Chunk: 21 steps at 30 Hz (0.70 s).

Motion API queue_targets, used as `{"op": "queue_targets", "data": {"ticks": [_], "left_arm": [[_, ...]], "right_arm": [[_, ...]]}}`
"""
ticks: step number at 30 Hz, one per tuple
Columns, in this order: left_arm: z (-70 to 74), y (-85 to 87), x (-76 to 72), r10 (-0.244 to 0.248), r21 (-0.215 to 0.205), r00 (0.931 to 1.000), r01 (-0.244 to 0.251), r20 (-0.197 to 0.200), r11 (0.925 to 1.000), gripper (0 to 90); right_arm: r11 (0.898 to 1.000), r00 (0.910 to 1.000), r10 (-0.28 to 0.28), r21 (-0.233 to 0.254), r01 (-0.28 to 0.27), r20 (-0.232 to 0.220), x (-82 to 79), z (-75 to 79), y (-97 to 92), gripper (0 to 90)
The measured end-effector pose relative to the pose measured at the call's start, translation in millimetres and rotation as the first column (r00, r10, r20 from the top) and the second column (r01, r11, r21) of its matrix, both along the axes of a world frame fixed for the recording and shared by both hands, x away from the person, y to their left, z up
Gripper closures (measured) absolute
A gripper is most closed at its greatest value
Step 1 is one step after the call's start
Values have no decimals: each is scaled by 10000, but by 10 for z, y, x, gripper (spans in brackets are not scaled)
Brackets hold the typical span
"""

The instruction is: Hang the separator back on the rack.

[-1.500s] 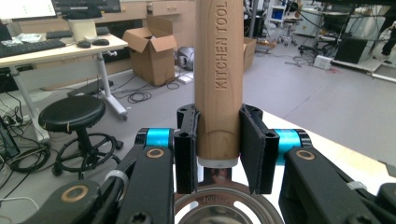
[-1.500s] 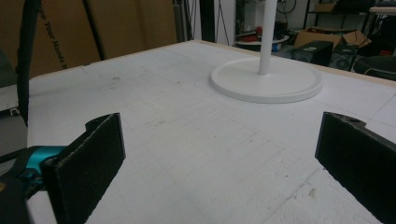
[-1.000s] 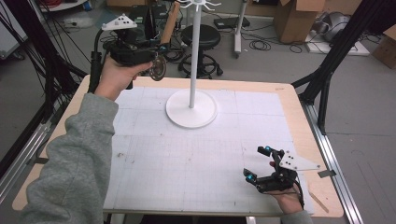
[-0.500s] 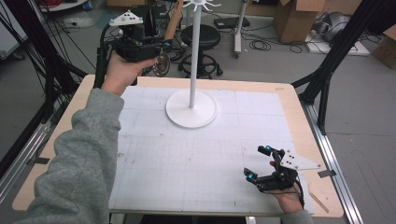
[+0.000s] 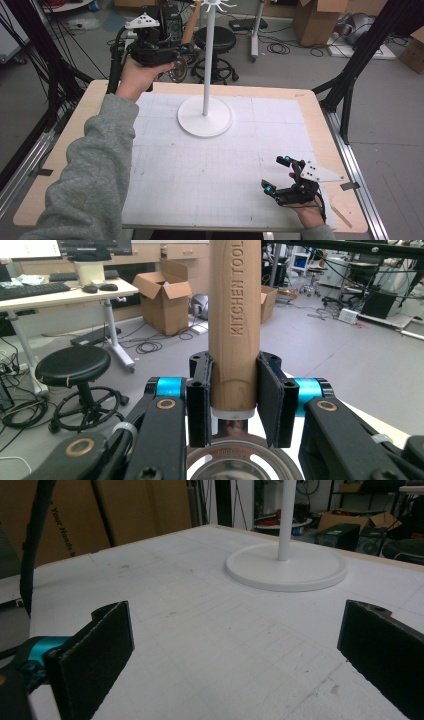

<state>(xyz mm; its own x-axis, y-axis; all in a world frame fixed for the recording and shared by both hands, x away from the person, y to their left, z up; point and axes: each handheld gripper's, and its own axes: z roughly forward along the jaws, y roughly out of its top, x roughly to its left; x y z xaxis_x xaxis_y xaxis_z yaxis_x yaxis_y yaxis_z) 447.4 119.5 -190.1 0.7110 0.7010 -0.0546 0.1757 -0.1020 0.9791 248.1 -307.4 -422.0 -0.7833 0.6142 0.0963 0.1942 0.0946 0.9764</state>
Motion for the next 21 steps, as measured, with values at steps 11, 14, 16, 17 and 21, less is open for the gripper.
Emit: {"op": "queue_targets", "data": {"ticks": [11,14,16,17,21], "left_arm": [[-25,-39,32,63,84,9998,-61,-214,9999,685],[-20,-51,41,110,103,9996,-107,-267,9999,684],[-20,-55,47,104,111,9996,-101,-274,9999,684],[-23,-58,51,100,122,9996,-97,-274,9999,684],[-36,-67,57,143,176,9996,-139,-256,9997,679]], "right_arm": [[10000,10000,-14,-10,14,10,-3,2,-6,7],[10000,10000,3,-9,-3,19,-4,3,0,7],[10000,10000,4,-1,-4,8,-7,5,1,7],[10000,10000,8,1,-8,17,-7,5,1,7],[10000,10000,-16,10,16,29,-10,4,-8,7]]}}
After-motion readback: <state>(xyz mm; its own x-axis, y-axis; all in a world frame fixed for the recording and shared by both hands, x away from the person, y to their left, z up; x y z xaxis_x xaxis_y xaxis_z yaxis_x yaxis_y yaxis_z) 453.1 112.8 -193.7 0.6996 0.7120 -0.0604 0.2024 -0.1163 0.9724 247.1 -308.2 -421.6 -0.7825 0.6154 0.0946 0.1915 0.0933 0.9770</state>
